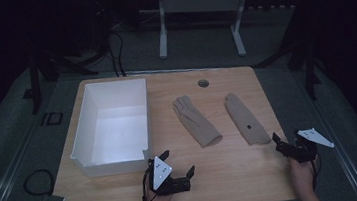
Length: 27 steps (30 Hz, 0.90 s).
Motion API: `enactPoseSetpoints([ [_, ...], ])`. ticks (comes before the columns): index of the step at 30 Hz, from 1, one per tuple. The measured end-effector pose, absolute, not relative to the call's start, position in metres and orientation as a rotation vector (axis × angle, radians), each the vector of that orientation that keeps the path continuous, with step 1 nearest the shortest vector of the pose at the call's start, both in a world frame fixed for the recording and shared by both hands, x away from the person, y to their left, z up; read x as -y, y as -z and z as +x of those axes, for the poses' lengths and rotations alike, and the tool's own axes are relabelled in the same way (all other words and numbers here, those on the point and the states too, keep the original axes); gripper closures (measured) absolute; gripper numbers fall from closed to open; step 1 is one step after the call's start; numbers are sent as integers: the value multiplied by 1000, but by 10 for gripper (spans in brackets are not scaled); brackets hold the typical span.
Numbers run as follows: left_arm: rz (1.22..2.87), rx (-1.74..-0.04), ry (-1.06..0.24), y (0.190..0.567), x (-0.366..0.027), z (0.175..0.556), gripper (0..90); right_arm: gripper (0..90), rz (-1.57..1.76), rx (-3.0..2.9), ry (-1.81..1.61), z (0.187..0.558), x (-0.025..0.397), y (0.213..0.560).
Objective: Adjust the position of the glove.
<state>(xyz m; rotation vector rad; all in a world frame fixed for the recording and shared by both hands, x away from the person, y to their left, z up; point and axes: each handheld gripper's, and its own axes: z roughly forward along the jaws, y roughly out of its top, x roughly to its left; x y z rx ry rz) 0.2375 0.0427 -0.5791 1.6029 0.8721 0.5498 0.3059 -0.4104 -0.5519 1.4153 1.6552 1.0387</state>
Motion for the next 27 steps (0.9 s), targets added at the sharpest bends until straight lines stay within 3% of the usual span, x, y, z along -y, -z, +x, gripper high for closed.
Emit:
enactPoseSetpoints([
  [7, 1616, -864, -551, 579, -42, 238, 16, 115, 1387, -1695, -1003, 306, 406, 552],
  [11, 1615, -861, -548, 579, -42, 238, 16, 175, 1436, -1779, -986, 310, 407, 552],
  [18, 1619, -856, -551, 579, -41, 237, 16, 124, 1472, -1774, -985, 313, 412, 531],
  [27, 1624, -851, -550, 579, -41, 238, 16, 131, 1422, -1822, -1032, 317, 403, 504],
])
